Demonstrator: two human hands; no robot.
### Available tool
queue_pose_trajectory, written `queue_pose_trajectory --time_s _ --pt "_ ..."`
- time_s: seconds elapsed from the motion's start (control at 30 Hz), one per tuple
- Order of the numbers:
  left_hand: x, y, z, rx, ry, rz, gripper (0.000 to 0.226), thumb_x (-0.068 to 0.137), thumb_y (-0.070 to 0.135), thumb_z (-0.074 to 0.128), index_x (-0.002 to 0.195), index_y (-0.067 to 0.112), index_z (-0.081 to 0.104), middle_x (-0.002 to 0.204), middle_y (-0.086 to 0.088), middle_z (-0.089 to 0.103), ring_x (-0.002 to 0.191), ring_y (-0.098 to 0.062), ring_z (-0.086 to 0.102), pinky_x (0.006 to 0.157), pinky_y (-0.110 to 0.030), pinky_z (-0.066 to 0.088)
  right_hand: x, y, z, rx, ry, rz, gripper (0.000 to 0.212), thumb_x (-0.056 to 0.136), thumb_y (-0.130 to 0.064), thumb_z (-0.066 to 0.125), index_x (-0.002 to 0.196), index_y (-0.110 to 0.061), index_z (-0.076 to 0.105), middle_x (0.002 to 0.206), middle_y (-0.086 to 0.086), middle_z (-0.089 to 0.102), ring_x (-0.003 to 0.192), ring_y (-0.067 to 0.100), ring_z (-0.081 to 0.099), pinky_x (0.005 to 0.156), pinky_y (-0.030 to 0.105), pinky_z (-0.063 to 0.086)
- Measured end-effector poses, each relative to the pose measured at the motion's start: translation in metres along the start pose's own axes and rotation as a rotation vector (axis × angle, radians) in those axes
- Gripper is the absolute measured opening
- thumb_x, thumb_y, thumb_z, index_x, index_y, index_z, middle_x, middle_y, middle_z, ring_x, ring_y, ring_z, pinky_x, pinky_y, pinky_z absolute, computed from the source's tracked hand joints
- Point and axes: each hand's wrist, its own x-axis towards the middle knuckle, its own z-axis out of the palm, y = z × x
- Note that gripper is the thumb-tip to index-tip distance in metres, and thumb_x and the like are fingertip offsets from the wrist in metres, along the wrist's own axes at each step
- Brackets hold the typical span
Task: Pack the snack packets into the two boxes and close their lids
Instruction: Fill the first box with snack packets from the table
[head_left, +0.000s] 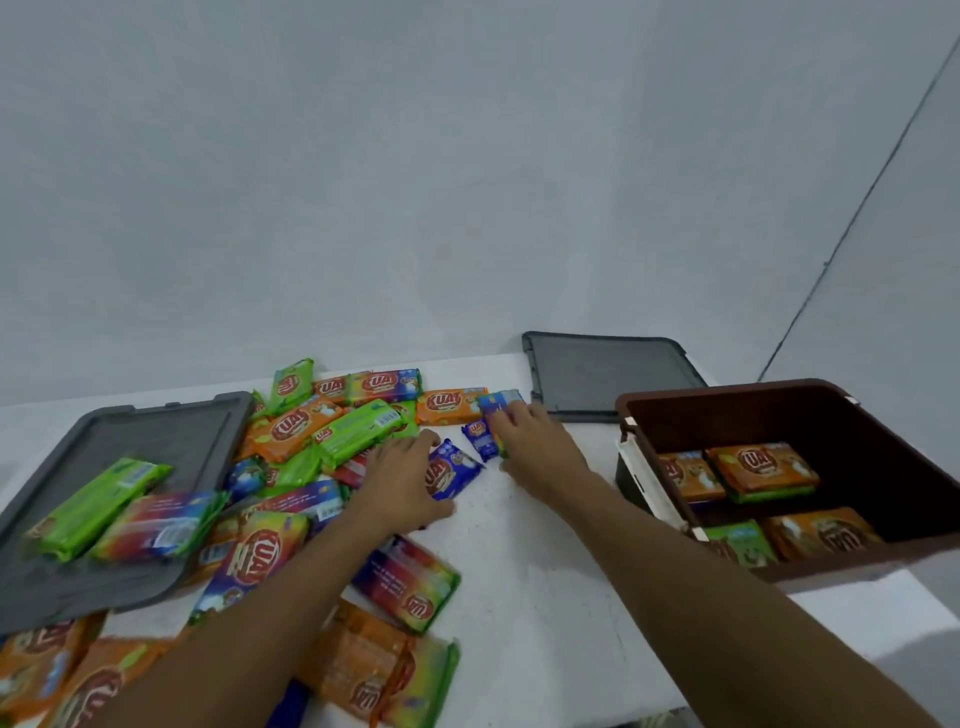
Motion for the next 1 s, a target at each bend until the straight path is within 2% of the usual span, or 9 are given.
queue_pose_trajectory --time_s 0.17,0.3,0.43,0.53,0.63,0.73,0.8,0.87,1.0 --pt "-0.006 -0.003 -0.001 -0.217 -0.007 0.021 0.097 0.066 0.05 0.081 0.144 0.016 0.035 0.124 0.001 0.043 0.111 -0.016 0.049 0.093 -0.035 0.05 -0.005 0.001 -0.011 -0.162 0.037 -0.142 0.064 0.092 -0.03 0.063 0.144 -0.018 0.027 0.139 0.015 0.045 0.12 0.032 0.053 0.085 0.044 0.055" --pt "-0.004 0.0 -0.013 -0.28 -0.012 0.076 0.091 0.066 0.045 0.084 0.141 0.017 0.041 0.114 0.007 0.038 0.102 -0.009 0.049 0.083 -0.023 0.05 0.006 -0.002 -0.061 -0.116 0.139 -0.1 0.039 0.094 -0.042 0.052 0.127 -0.022 0.044 0.107 0.007 0.063 0.085 0.022 0.062 0.068 0.032 0.047" --pt "0.001 0.007 -0.035 -0.306 0.003 0.076 0.095 0.071 0.035 0.082 0.148 0.013 0.032 0.128 0.001 0.039 0.114 -0.016 0.051 0.088 -0.028 0.053 0.002 0.021 -0.121 0.288 0.17 0.089 0.014 0.086 -0.036 0.055 0.099 -0.03 0.057 0.088 -0.001 0.064 0.078 0.017 0.061 0.059 0.027 0.047" --pt "0.006 0.024 -0.05 -0.357 -0.019 0.077 0.086 0.076 0.026 0.079 0.148 0.018 0.032 0.124 -0.001 0.049 0.097 -0.012 0.057 0.065 -0.016 0.05 -0.014 0.049 -0.152 0.648 0.145 0.125 0.011 0.084 -0.029 0.067 0.093 -0.026 0.06 0.087 -0.003 0.066 0.079 0.011 0.066 0.055 0.024 0.055" --pt "0.011 0.047 -0.06 -0.398 -0.072 0.073 0.079 0.078 0.021 0.076 0.144 0.025 0.033 0.109 0.001 0.057 0.074 -0.009 0.061 0.047 -0.015 0.046 -0.036 0.083 -0.171 0.828 0.103 0.181 0.007 0.087 -0.021 0.065 0.093 -0.02 0.061 0.082 0.005 0.072 0.079 0.015 0.071 0.06 0.027 0.058" --pt "0.019 0.077 -0.068 -0.437 -0.08 0.076 0.073 0.078 0.017 0.075 0.138 0.029 0.034 0.11 -0.001 0.057 0.069 -0.014 0.062 0.048 -0.021 0.049 -0.061 0.119 -0.18 0.968 0.065 0.255 0.007 0.091 -0.014 0.058 0.097 -0.014 0.061 0.091 0.009 0.071 0.082 0.02 0.072 0.059 0.026 0.055" --pt "0.024 0.102 -0.072 -0.42 -0.066 0.13 0.071 0.078 0.02 0.076 0.136 0.029 0.035 0.115 -0.001 0.057 0.073 -0.012 0.061 0.049 -0.017 0.048 -0.078 0.143 -0.183 0.97 0.052 0.31 0.009 0.093 -0.014 0.053 0.098 -0.014 0.061 0.094 0.009 0.069 0.082 0.019 0.07 0.058 0.023 0.052" --pt "0.03 0.13 -0.075 -0.349 -0.073 0.219 0.071 0.078 0.027 0.077 0.136 0.029 0.037 0.119 0.001 0.057 0.085 -0.01 0.061 0.06 -0.014 0.048 -0.093 0.169 -0.182 0.959 0.045 0.339 0.01 0.093 -0.014 0.052 0.096 -0.016 0.061 0.096 0.01 0.069 0.082 0.02 0.069 0.06 0.025 0.052" --pt "0.042 0.188 -0.07 -0.283 -0.099 0.329 0.078 0.075 0.034 0.08 0.14 0.031 0.037 0.122 0.007 0.055 0.096 -0.01 0.06 0.078 -0.027 0.056 -0.12 0.221 -0.17 0.892 0.006 0.355 0.01 0.091 -0.013 0.051 0.093 -0.017 0.06 0.093 0.01 0.069 0.08 0.023 0.069 0.062 0.029 0.051"
